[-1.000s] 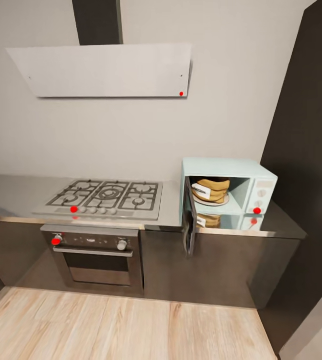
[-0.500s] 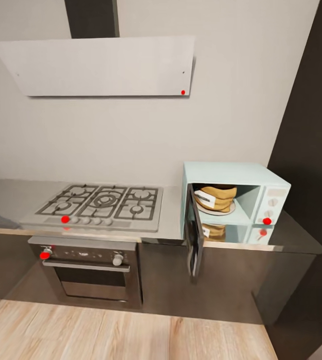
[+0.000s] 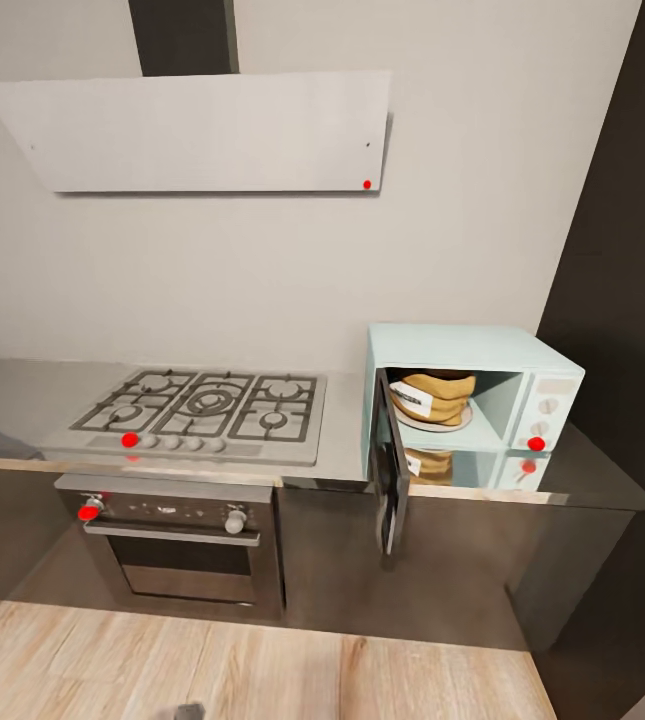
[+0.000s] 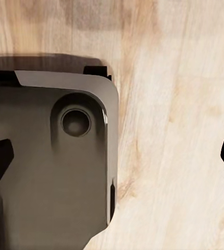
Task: In the kitchen, take the popcorn bag from the countertop, put it into the microwave, and heat it until the popcorn is cooked so the cooked popcorn ends up inside the bag.
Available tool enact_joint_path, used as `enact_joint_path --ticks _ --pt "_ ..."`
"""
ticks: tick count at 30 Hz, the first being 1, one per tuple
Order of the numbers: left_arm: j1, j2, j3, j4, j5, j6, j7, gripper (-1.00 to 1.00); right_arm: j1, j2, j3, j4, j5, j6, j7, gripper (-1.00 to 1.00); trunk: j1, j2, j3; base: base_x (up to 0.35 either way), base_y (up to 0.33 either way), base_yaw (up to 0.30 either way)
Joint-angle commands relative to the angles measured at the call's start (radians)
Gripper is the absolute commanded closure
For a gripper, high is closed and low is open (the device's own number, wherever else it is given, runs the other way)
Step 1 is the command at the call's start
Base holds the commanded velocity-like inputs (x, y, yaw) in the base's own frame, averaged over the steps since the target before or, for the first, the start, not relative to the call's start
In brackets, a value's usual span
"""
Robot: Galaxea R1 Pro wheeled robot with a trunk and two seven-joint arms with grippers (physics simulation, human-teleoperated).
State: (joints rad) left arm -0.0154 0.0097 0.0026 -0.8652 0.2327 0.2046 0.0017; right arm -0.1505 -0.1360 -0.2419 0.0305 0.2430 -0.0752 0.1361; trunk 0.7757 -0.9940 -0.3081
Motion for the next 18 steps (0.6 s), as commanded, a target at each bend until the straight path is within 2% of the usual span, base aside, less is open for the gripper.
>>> enact_joint_path --ticks 1,2,4,6,9,12,14,16,18 --pt "-0.013 -0.001 0.000 -0.046 0.009 0.046 0.000 -1.00 -0.001 -0.001 -0.008 0.003 0.009 -0.006 0.002 -1.00 0.000 -0.001 -0.001 0.000 0.000 0.000" --pt "-0.089 -0.003 0.000 -0.134 0.011 0.127 0.000 -1.00 -0.001 0.000 -0.008 0.003 0.009 -0.006 0.002 -1.00 0.000 -0.001 -0.001 0.000 0.000 0.000" --pt "-0.179 -0.009 -0.001 -0.186 0.012 0.210 -0.002 -1.00 -0.001 0.000 -0.008 0.003 0.009 -0.006 0.002 -1.00 0.000 -0.001 -0.001 0.000 0.000 0.000" --pt "-0.298 -0.041 -0.003 -0.210 0.012 0.303 0.000 -1.00 -0.001 -0.001 -0.008 0.003 0.009 -0.006 0.002 -1.00 0.000 -0.001 -0.001 0.000 0.000 0.000" --pt "-0.436 -0.094 -0.007 -0.216 0.011 0.360 0.000 -1.00 -0.001 -0.002 -0.008 0.003 0.008 -0.006 0.002 -1.00 0.000 -0.001 -0.001 0.000 0.000 0.000" --pt "-0.531 -0.122 -0.008 -0.223 0.014 0.378 -0.010 -1.00 -0.001 -0.002 -0.008 0.003 0.008 -0.006 0.002 -1.00 0.000 -0.001 -0.001 0.000 0.000 0.000" --pt "-0.565 -0.142 -0.010 -0.229 0.014 0.409 -0.013 -1.00 -0.001 -0.002 -0.008 0.003 0.008 -0.006 0.002 -1.00 0.000 -0.001 -0.001 0.000 0.000 0.000" --pt "-0.582 -0.162 -0.010 -0.273 0.016 0.462 -0.017 -1.00 -0.001 -0.002 -0.008 0.003 0.008 -0.005 0.002 -1.00 0.000 -0.001 -0.001 0.000 0.000 0.000" --pt "-0.585 -0.166 -0.011 -0.302 0.018 0.490 -0.039 -1.00 -0.001 -0.002 -0.008 0.003 0.009 -0.005 0.002 -1.00 0.000 -0.001 -0.001 0.000 0.000 0.000"
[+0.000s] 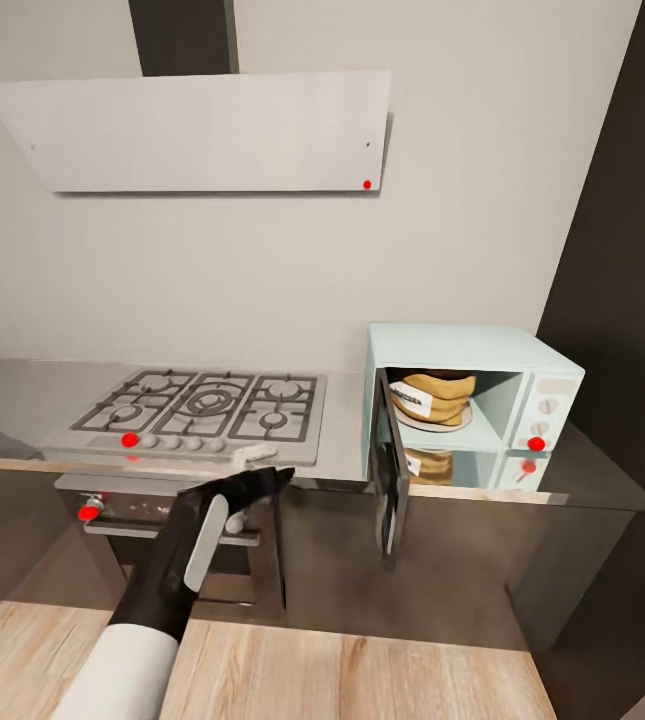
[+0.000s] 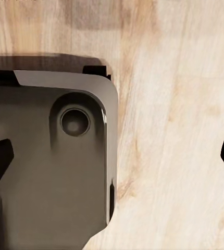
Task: In the kitchen, take the popcorn bag from the countertop, put it into the microwave, and heat it until the popcorn is cooked so the cooked popcorn ends up inside the bag.
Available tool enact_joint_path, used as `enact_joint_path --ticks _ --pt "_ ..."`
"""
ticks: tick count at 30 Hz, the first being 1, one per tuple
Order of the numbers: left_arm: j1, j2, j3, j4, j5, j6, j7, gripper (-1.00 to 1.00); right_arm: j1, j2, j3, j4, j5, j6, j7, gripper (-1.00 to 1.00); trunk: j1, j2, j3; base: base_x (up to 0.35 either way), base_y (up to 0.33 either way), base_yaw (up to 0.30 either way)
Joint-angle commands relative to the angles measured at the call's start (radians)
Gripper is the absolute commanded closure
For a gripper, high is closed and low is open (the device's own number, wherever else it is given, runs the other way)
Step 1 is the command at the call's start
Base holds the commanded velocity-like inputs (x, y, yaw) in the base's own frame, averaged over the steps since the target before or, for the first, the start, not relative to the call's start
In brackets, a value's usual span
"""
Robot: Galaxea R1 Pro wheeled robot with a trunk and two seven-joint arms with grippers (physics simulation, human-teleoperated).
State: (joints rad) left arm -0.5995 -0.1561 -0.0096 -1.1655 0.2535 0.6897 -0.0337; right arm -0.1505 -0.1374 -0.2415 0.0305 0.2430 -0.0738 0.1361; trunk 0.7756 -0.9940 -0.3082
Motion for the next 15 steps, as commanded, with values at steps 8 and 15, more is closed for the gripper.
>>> enact_joint_path --ticks 8,15 --pt "-0.002 -0.003 -0.170 -0.018 0.000 0.063 -0.150 -1.00 -0.001 0.001 -0.009 0.003 0.003 -0.007 0.001 -1.00 0.000 -0.001 -0.001 0.000 0.000 -0.028" --pt "-0.002 -0.004 -0.179 -0.020 0.000 0.061 -0.195 -1.00 -0.001 0.001 -0.009 0.003 0.004 -0.008 0.000 -1.00 0.000 -0.001 0.003 0.000 0.000 -0.208"
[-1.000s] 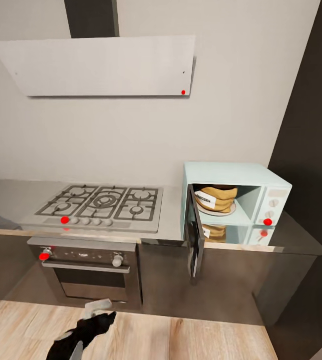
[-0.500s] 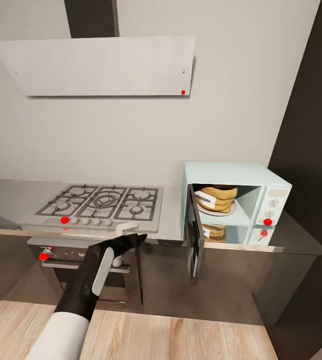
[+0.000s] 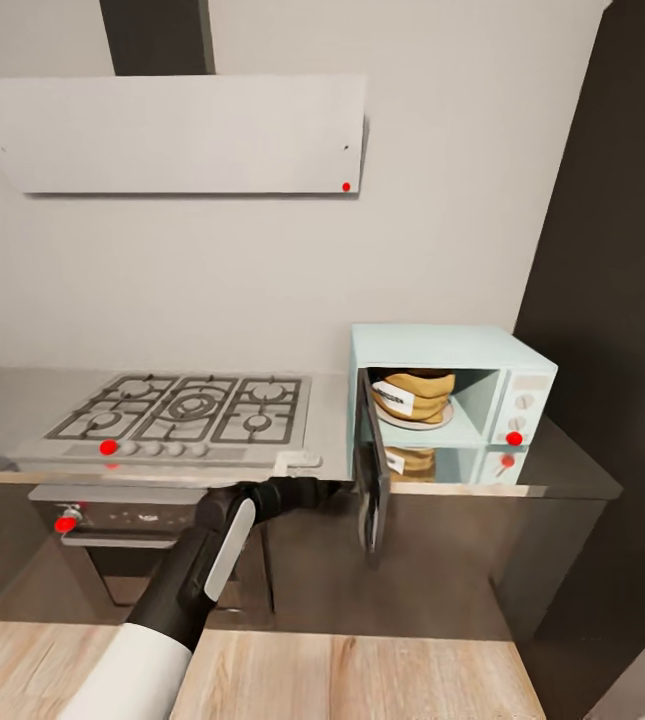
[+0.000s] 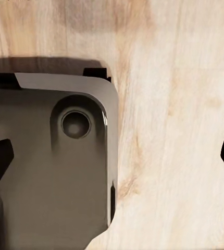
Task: In the kitchen, take the popcorn bag from the countertop, put it into the microwave, and heat it until the popcorn is cooked so the cooked popcorn ends up inside the bag.
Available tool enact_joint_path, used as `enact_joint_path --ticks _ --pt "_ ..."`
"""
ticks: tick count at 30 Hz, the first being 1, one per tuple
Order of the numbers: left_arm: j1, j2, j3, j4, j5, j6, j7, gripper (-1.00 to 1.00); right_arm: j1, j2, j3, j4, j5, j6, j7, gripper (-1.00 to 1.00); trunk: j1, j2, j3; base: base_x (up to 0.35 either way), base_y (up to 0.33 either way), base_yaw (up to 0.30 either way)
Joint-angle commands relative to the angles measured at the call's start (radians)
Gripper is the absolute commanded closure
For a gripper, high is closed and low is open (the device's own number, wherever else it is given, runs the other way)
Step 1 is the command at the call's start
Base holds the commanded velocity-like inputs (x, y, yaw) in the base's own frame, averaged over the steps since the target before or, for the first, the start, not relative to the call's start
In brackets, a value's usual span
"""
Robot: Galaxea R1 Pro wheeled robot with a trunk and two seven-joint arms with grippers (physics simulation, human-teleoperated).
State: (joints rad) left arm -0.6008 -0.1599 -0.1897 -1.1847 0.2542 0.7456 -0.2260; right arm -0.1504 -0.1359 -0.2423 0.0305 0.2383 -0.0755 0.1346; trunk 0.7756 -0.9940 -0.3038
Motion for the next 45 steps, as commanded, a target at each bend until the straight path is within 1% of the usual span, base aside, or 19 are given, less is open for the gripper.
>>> enact_joint_path --ticks 1,10,38,45 --pt "-0.001 -0.001 0.001 -0.001 0.000 0.005 -0.003 -1.00 -0.001 -0.001 -0.008 0.003 0.009 -0.006 0.002 -1.00 0.000 -0.001 -0.001 0.000 0.000 -0.223" --pt "-0.001 -0.009 0.001 -0.045 0.000 0.005 -0.002 -1.00 -0.001 -0.002 -0.009 0.003 0.009 -0.006 0.002 -1.00 0.000 -0.001 0.005 0.000 0.000 -0.224" --pt "-0.001 -0.010 0.001 -0.050 -0.001 0.003 0.011 -1.00 -0.001 -0.002 -0.009 0.003 0.010 -0.006 0.002 -1.00 0.000 -0.001 0.021 0.000 0.000 -0.224" --pt "-0.001 -0.010 0.005 -0.070 0.000 0.002 0.014 -1.00 -0.001 -0.002 -0.009 0.003 0.010 -0.006 0.002 -1.00 0.000 -0.001 0.026 0.000 0.000 -0.224"
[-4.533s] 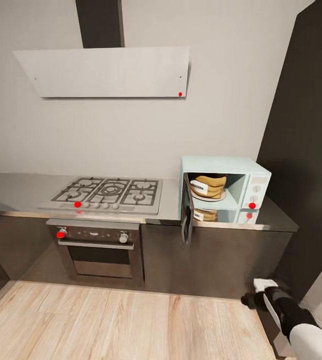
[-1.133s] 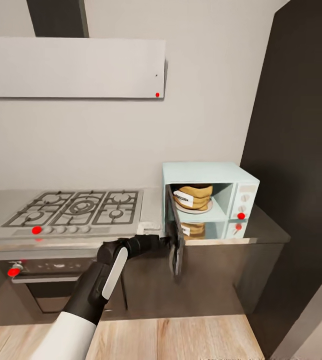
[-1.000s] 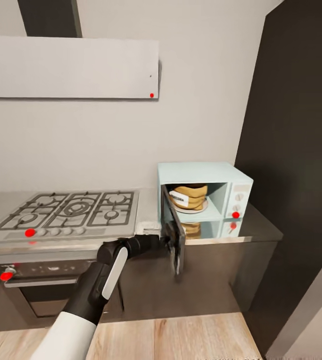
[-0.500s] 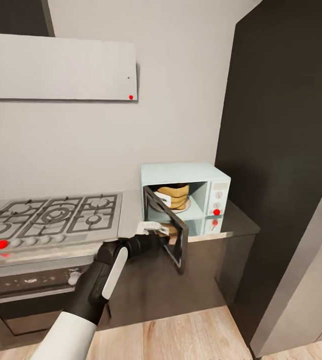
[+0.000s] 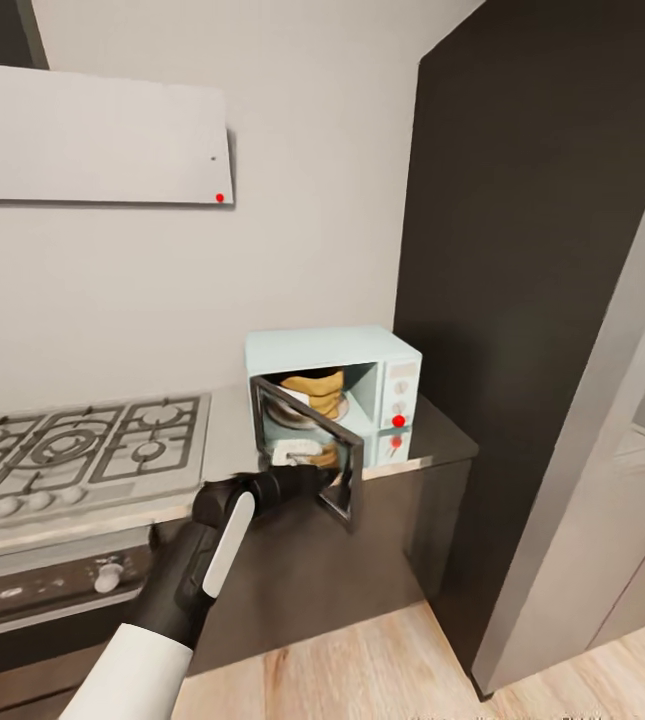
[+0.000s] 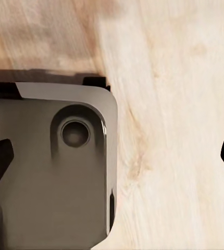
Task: In the kitchen, take the popcorn bag from the countertop, put it into the microwave, and heat it until the popcorn is cooked so the cooked popcorn ends up inside the bag.
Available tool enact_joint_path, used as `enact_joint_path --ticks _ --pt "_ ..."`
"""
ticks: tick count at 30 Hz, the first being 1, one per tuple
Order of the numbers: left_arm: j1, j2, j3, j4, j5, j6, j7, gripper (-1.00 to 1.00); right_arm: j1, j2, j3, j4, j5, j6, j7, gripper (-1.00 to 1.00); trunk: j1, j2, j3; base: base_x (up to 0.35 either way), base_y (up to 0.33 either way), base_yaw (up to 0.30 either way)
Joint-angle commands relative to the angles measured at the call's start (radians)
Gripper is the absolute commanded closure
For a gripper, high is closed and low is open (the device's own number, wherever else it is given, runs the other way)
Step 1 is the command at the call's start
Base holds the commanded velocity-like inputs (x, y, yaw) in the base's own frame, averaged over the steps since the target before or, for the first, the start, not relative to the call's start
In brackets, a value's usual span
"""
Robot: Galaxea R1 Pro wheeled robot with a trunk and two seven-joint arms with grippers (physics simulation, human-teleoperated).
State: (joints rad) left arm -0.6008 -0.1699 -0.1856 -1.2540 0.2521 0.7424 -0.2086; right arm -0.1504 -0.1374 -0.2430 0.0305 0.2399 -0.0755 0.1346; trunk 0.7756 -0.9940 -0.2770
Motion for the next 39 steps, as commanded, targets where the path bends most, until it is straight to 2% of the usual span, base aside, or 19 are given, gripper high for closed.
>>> enact_joint_path --ticks 1,5,10,14,23,39 --pt "-0.001 0.000 0.001 -0.002 0.001 0.003 0.000 -1.00 -0.002 -0.001 -0.008 0.003 0.009 -0.006 0.002 -1.00 0.000 -0.001 -0.001 0.000 0.000 -0.224" --pt "-0.001 0.000 0.001 -0.004 0.002 -0.002 0.068 -1.00 -0.002 -0.001 -0.009 0.003 0.009 -0.006 0.002 -1.00 0.000 -0.001 0.002 0.000 0.000 -0.224" --pt "-0.001 0.001 0.002 -0.063 0.002 -0.002 0.133 -1.00 -0.002 -0.002 -0.009 0.003 0.008 -0.007 0.002 -1.00 0.000 -0.001 0.005 0.000 0.000 -0.225" --pt "-0.001 0.001 0.002 -0.072 0.003 -0.002 0.142 -1.00 -0.002 -0.003 -0.009 0.003 0.008 -0.006 0.002 -1.00 0.000 -0.001 0.006 0.000 0.000 -0.185" --pt "-0.001 0.001 -0.002 -0.068 0.005 0.006 0.146 -1.00 -0.002 -0.005 -0.009 0.003 0.009 -0.007 0.001 -1.00 0.000 -0.001 0.007 0.020 -0.008 -0.014" --pt "-0.001 -0.005 -0.008 -0.046 0.007 0.006 0.146 -1.00 -0.002 -0.004 -0.006 0.003 0.010 -0.007 0.001 -1.00 0.000 -0.001 0.007 0.215 -0.130 0.000"
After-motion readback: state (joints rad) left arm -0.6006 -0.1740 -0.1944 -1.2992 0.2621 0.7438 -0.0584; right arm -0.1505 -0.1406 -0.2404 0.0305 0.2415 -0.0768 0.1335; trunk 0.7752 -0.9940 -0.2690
